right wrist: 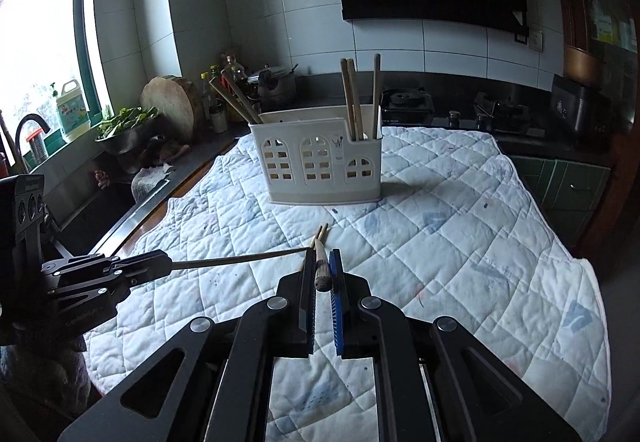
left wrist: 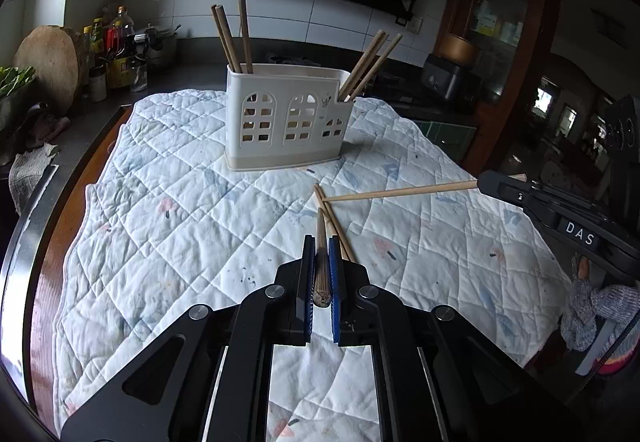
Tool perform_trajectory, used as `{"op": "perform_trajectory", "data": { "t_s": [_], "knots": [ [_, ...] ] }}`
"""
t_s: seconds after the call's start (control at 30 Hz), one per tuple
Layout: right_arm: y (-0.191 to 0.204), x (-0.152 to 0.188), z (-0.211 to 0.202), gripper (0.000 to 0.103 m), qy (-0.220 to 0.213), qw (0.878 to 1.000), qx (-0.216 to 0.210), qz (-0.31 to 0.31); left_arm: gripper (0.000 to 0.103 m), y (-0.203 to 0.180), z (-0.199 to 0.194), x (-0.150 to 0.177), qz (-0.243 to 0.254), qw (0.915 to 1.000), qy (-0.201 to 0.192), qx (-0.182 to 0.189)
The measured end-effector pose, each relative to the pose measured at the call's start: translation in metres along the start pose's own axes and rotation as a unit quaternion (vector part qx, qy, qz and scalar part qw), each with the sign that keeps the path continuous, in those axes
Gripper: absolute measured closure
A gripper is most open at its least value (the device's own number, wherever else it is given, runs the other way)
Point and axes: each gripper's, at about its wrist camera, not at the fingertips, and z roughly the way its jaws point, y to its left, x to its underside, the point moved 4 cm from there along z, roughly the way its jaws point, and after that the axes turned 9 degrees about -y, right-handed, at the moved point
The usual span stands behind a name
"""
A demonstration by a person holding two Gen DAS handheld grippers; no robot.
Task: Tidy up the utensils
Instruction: 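Lift the left tool's chopstick over the holder while the right tool carries its chopstick there, then drop the left tool's chopstick into the holder and open while the right tool releases its chopstick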
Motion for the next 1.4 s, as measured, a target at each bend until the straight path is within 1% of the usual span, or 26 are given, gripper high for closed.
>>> {"op": "perform_trajectory", "data": {
  "t_s": [0.17,0.33,0.53,0.73,0.87,0.93,1.07,1.23,1.4],
  "knots": [
    [0.001,-0.026,0.002,0.096,-0.004,1.000,-0.009,-0.017,0.098,0.003,0.007,-0.020,0.006,1.0000,0.001,0.007],
    [-0.005,-0.059,0.001,0.096,-0.013,0.999,-0.011,-0.032,0.098,0.003,0.012,-0.041,0.018,0.9998,-0.003,0.008],
    [-0.021,-0.104,0.010,0.096,-0.021,0.999,-0.001,-0.042,0.098,0.001,0.023,-0.065,0.031,0.9995,0.000,0.010],
    [-0.029,-0.157,0.015,0.096,-0.046,0.998,0.012,-0.050,0.098,-0.001,0.026,-0.100,0.047,0.9988,-0.015,0.008],
    [-0.026,-0.181,0.020,0.096,-0.061,0.996,0.020,-0.066,0.098,0.001,0.024,-0.130,0.052,0.9981,-0.033,0.003],
    [-0.024,-0.189,0.025,0.096,-0.063,0.995,0.020,-0.071,0.098,0.001,0.021,-0.146,0.053,0.9976,-0.046,0.000],
    [-0.019,-0.198,0.037,0.096,-0.068,0.993,0.033,-0.091,0.098,0.004,0.015,-0.182,0.052,0.9960,-0.073,-0.005],
    [-0.023,-0.202,0.060,0.096,-0.050,0.993,0.040,-0.099,0.098,0.009,0.012,-0.218,0.050,0.9936,-0.100,-0.015],
    [-0.030,-0.203,0.081,0.096,-0.033,0.994,0.039,-0.092,0.098,0.019,0.019,-0.240,0.039,0.9916,-0.121,-0.024]
  ]
}}
